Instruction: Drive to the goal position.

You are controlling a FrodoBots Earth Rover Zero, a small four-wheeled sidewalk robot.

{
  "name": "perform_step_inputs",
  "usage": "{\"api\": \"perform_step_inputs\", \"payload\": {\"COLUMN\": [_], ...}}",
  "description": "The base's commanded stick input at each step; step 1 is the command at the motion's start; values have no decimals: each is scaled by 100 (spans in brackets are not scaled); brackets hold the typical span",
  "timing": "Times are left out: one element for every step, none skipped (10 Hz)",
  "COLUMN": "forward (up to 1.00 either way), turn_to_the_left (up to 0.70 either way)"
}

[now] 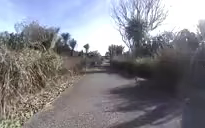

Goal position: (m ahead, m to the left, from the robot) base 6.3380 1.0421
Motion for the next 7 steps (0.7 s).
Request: {"api": "perform_step_inputs", "payload": {"forward": [45, 45, 45, 45, 45, 45, 45], "turn_to_the_left": [0, 0, -3, -12, -27, -27, -27]}}
